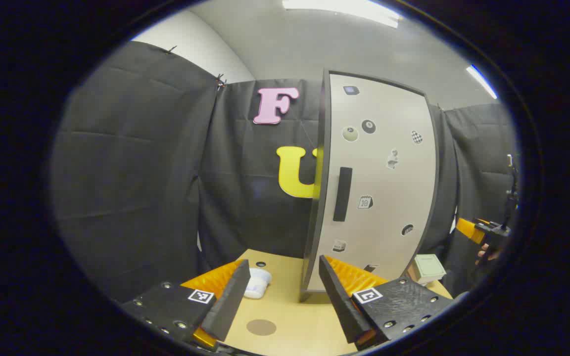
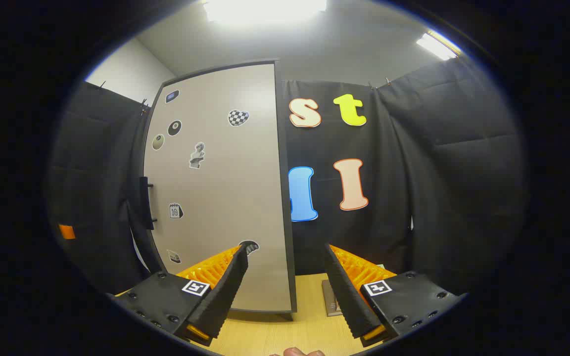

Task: Open the cabinet door with the right hand, grasp the bottle in the cabinet with the left hand and place it on the coaster, then close the cabinet door with the right hand.

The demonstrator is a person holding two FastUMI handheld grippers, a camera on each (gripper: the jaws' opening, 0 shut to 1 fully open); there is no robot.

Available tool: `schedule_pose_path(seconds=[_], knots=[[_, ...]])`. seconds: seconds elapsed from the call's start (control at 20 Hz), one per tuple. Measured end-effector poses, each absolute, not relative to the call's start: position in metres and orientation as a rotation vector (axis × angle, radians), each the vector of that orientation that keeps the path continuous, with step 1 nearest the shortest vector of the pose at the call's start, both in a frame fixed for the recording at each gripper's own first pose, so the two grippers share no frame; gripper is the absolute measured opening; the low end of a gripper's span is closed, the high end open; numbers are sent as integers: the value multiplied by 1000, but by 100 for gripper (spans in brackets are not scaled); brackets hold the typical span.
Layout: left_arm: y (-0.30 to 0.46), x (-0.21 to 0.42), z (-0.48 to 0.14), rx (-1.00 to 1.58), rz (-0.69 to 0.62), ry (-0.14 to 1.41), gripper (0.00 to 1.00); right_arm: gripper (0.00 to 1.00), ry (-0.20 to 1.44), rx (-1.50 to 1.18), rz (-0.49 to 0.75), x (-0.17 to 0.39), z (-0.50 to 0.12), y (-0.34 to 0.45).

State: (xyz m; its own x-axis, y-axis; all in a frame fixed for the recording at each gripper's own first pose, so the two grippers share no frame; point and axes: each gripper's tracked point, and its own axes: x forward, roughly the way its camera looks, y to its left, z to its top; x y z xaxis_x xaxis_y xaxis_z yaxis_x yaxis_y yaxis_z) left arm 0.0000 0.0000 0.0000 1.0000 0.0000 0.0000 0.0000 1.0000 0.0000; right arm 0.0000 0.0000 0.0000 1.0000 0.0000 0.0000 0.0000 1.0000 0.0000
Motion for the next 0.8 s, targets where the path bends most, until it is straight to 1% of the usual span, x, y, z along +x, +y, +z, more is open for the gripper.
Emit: schedule_pose_path(seconds=[0.05,0.15,0.2,0.3,0.35,0.45,0.6,0.65,0.7,0.75,0.8], knots=[[0,-1,0,5,-1,6,86,97,7,-11,-5,0,-3,-2],[1,-1,1,22,-1,3,84,97,22,-24,-5,-2,-11,-4],[1,-1,0,28,-2,2,84,94,34,-25,-5,-3,-16,-6],[0,-1,-1,30,-5,11,86,94,67,-20,-10,-3,-28,-9],[0,-1,-1,29,-7,16,86,97,86,-12,-13,-3,-33,-10],[0,-2,-2,29,-8,19,84,97,108,7,-12,-2,-37,-9],[-2,-5,-2,38,-6,20,86,97,101,8,-11,1,-34,-7],[-2,-5,-2,45,-3,20,86,94,100,5,-8,1,-34,-6],[-2,-6,-2,53,0,19,85,97,100,4,-2,1,-35,-3],[-1,-6,-1,58,3,15,85,97,99,4,7,2,-33,0],[-1,-6,-1,60,6,12,85,94,95,2,13,1,-32,3]])
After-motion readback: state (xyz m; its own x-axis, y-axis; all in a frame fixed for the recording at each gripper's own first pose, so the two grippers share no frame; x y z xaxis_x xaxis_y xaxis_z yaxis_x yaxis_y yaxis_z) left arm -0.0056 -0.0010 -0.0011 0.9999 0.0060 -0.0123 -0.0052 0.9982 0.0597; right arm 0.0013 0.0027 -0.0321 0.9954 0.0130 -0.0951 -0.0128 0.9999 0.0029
